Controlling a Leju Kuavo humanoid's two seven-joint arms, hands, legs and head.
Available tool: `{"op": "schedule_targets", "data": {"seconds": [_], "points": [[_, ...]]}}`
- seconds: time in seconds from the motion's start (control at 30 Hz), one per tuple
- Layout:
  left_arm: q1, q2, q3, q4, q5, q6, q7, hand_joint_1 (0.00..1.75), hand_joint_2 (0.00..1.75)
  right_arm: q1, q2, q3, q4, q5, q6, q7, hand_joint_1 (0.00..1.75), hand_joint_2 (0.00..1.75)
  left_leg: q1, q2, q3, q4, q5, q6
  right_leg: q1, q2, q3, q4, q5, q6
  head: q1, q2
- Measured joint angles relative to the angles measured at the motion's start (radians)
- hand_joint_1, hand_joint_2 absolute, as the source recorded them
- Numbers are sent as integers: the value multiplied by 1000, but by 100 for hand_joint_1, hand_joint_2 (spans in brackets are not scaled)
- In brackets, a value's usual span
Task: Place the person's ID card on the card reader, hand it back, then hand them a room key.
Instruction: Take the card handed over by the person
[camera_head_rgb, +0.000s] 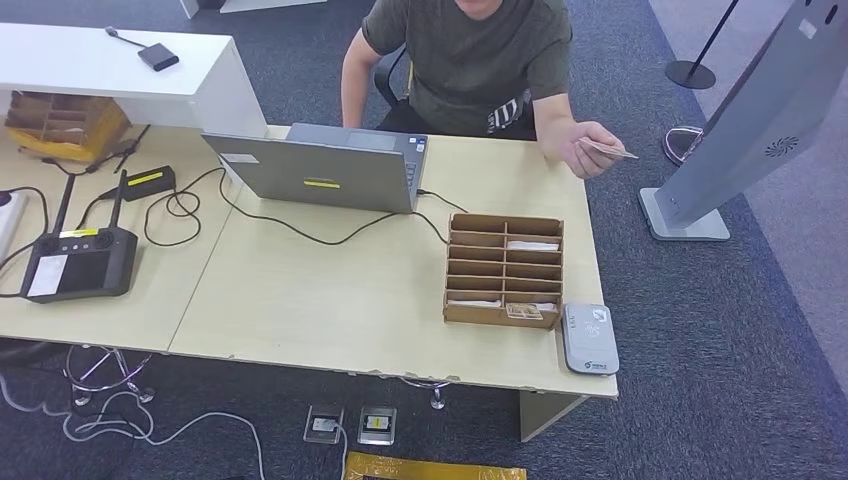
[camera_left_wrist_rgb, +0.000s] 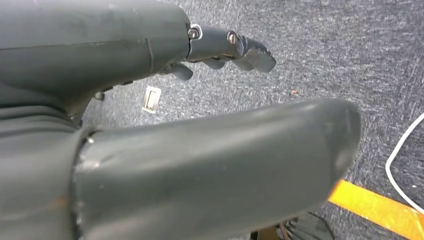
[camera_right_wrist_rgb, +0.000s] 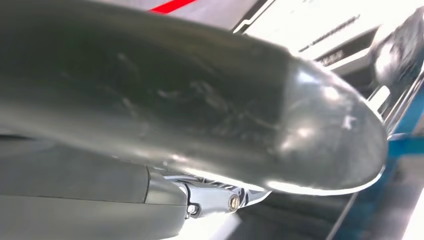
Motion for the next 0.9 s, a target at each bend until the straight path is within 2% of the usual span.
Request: {"op": "schedule_targets", "data": {"seconds": [0.27, 0.5, 0.67, 0.8, 0.9], "points": [[-1, 0, -20, 0, -22, -10, 2, 0, 0, -99, -42, 181, -3, 145, 262, 1, 0, 0, 0, 0, -1, 0, 0, 0, 0, 1, -1, 0, 0, 0, 0, 0], [0, 0, -31, 0, -25, -11, 3, 0, 0, -148, -42, 306, -3, 185, 301, 1, 0, 0, 0, 0, 0, 0, 0, 0, 0, 0, 0, 0, 0, 0, 0, 0], [0, 1, -40, 0, -28, -16, 5, 0, 0, -193, -56, 409, -4, 233, 392, 1, 0, 0, 0, 0, -1, 0, 0, 0, 1, 1, -1, 0, 0, 0, 0, 0], [-1, 2, -48, 0, -27, -20, 7, 0, 0, -259, -43, 525, -4, 272, 433, 1, 0, 175, 1, 0, -1, 0, 0, 0, 1, 1, -1, 0, 0, 0, 0, 0], [-1, 1, -51, 0, -27, -18, 7, 0, 0, -310, -21, 617, -1, 273, 449, 1, 0, 175, 1, 0, -1, 0, 0, 0, 1, 0, -1, 0, 0, 0, 0, 0]]}}
